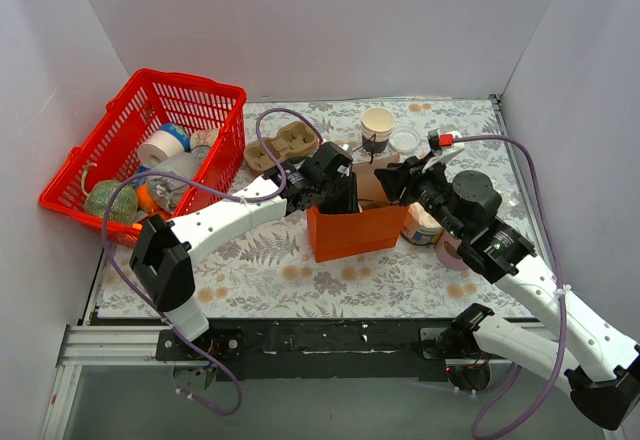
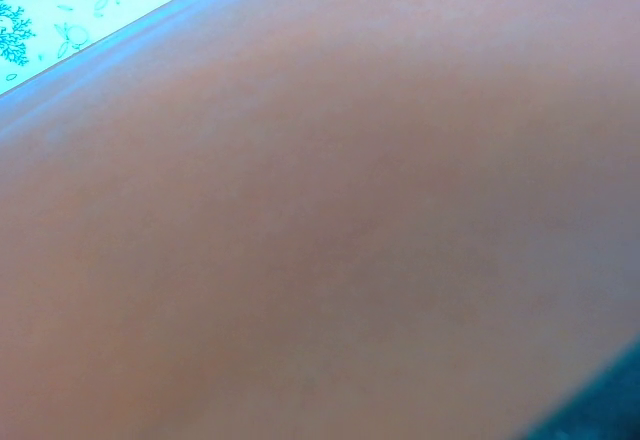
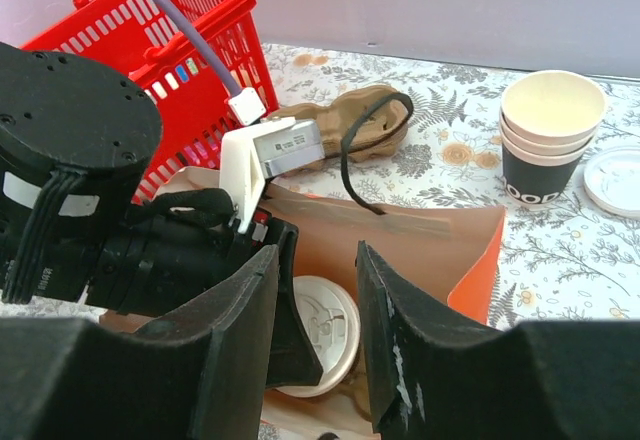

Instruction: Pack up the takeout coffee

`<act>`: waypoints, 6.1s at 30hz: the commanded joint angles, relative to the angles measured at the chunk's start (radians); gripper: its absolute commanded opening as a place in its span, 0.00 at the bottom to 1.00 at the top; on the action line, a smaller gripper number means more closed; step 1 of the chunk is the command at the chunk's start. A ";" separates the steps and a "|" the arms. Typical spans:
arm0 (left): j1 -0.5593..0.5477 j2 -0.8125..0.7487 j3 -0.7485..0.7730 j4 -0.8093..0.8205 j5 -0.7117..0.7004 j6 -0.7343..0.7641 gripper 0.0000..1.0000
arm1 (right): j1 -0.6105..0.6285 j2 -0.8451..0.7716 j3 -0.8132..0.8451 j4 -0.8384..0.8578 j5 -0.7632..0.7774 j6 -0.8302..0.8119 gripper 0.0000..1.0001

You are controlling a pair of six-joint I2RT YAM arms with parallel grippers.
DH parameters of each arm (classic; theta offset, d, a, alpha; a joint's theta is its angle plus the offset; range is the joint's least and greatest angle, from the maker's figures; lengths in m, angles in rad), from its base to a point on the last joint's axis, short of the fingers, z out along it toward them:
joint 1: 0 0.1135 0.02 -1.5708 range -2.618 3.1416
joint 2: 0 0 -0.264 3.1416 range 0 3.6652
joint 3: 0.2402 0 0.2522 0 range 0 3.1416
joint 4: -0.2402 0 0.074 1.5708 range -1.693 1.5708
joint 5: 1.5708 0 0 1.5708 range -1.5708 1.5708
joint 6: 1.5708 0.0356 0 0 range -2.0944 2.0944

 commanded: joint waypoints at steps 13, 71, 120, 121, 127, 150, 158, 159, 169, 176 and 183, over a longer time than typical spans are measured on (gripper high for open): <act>-0.004 -0.056 0.037 0.000 -0.009 0.022 0.51 | 0.005 -0.134 -0.055 0.002 0.129 0.020 0.46; -0.004 -0.343 0.083 0.167 0.206 0.077 0.98 | -0.001 0.076 0.291 -0.587 0.401 0.095 0.76; 0.012 -0.561 0.017 -0.180 -0.610 0.004 0.98 | -0.403 0.512 0.471 -0.890 0.503 -0.106 0.56; 0.012 -0.567 0.015 -0.180 -0.608 -0.001 0.98 | -0.405 0.518 0.474 -0.891 0.515 -0.106 0.56; 0.012 -0.579 0.003 -0.164 -0.595 -0.001 0.98 | -0.406 0.535 0.465 -0.884 0.541 -0.109 0.56; 0.012 -0.616 -0.012 -0.144 -0.588 -0.001 0.98 | -0.408 0.530 0.477 -0.913 0.580 -0.121 0.22; 0.012 -0.636 -0.023 -0.126 -0.579 -0.001 0.98 | -0.409 0.513 0.472 -0.927 0.580 -0.114 0.04; 0.012 -0.639 -0.025 -0.123 -0.576 -0.001 0.98 | -0.406 0.512 0.477 -0.926 0.580 -0.115 0.01; 0.012 -0.653 -0.040 -0.109 -0.561 -0.001 0.98 | -0.406 0.403 0.551 -0.884 0.538 -0.146 0.01; 0.012 -0.648 -0.052 -0.080 -0.521 0.001 0.98 | -0.406 0.265 0.590 -0.736 0.417 -0.207 0.01; 0.012 -0.628 -0.069 -0.025 -0.446 0.004 0.98 | -0.406 0.047 0.571 -0.420 0.201 -0.255 0.01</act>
